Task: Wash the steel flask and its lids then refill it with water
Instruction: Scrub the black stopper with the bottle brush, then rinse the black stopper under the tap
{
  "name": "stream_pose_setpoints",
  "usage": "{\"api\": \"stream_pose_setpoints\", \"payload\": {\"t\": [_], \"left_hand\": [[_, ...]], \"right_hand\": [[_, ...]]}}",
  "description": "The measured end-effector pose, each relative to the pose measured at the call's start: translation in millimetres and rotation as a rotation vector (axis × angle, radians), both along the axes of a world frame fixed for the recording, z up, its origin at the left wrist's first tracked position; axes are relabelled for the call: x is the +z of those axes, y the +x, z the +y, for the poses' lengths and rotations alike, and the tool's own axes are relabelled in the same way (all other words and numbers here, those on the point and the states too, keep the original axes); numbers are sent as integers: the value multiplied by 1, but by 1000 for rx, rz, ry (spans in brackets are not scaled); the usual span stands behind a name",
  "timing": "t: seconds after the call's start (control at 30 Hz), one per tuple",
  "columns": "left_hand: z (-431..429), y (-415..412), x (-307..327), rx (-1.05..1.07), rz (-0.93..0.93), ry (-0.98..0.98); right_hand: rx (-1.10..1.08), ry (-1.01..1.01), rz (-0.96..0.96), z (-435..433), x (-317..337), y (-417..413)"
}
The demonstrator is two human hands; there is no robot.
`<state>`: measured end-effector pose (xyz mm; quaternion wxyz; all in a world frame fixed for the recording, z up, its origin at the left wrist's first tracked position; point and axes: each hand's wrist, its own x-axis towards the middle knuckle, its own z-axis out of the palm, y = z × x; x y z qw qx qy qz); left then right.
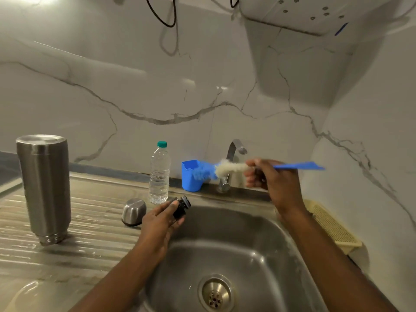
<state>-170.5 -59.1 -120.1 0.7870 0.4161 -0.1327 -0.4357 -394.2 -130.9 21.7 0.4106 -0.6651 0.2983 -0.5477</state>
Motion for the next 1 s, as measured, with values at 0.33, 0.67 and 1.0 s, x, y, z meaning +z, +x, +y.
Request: {"api": "stream_pose_setpoints", "payload": {"t": [0.33, 0.67, 1.0], "left_hand": [[0, -1, 0, -14, -13, -6], [-3, 0, -3, -17, -24, 11], [-4, 1, -6, -22, -33, 21]], "right_hand": [[-112, 16, 265, -68, 89, 116], [-133, 166, 477, -114, 71, 188], [-108, 241, 566, -128, 44, 190]]}}
